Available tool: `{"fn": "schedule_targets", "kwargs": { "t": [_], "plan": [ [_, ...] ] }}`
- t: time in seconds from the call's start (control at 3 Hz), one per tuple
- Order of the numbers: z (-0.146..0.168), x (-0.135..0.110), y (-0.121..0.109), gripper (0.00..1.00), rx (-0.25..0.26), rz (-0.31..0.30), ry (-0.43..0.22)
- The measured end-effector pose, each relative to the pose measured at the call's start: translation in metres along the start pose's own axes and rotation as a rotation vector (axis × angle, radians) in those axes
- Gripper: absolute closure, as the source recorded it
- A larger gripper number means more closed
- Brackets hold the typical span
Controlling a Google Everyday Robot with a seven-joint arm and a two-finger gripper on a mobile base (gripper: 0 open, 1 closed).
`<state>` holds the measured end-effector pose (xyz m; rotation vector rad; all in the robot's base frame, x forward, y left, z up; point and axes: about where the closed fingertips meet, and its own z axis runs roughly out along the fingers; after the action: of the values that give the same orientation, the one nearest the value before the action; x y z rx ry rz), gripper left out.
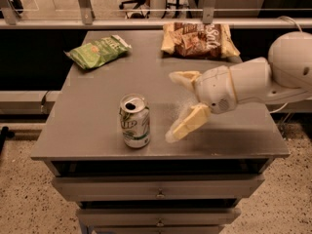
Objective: Pick 7up can
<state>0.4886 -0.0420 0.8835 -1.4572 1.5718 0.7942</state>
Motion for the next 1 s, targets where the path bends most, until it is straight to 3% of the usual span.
{"fn": "schedule_targets", "kwargs": {
  "t": [0.33, 1.0],
  "plan": [
    [0.039, -0.024, 0.007, 0.0, -0.027, -0.032, -0.149],
    [0.076, -0.032, 0.031, 0.0, -0.064, -0.021, -0.257]
  ]
}}
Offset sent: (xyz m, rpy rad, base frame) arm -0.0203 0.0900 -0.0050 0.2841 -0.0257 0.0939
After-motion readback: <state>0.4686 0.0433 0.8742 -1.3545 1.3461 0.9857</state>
